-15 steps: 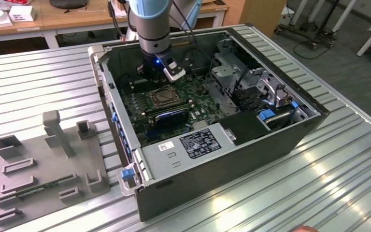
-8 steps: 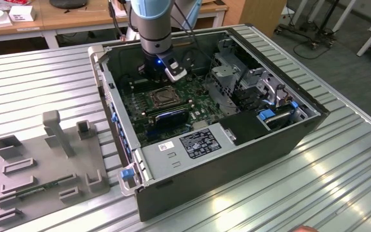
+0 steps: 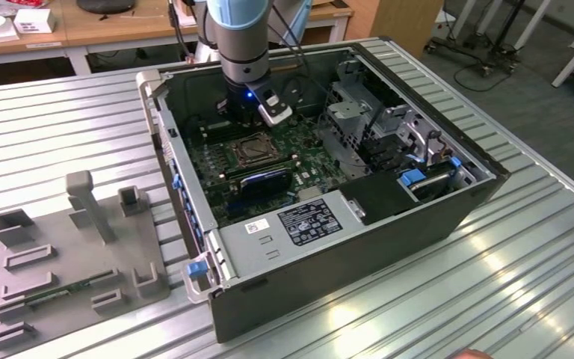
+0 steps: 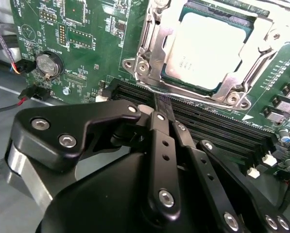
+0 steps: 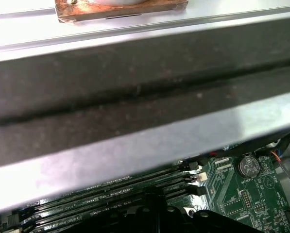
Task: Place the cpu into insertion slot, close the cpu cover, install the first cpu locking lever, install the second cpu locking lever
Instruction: 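Install the first cpu locking lever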
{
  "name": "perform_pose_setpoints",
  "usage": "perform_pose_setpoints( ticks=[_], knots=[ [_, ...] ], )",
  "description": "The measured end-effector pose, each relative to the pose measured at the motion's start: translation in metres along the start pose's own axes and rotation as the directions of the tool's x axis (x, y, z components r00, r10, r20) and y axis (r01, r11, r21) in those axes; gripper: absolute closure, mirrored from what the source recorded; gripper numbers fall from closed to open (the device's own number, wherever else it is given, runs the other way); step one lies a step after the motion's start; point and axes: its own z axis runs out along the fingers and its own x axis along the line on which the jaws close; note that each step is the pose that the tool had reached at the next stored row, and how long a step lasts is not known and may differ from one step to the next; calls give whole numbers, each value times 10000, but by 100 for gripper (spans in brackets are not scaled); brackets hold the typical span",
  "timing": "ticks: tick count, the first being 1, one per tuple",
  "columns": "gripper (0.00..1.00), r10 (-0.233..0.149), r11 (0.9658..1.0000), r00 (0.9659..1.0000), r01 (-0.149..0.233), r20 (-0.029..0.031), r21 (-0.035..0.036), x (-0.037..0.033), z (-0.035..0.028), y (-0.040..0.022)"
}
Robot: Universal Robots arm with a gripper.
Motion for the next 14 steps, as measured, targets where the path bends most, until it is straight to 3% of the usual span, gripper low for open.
perform_pose_setpoints(
  ticks=[7,14],
  knots=[
    [90,-1,10000,10000,1,-1,1,-2,-9,3],
    [90,1,10000,10000,-1,-1,-6,-21,-149,39]
  ],
)
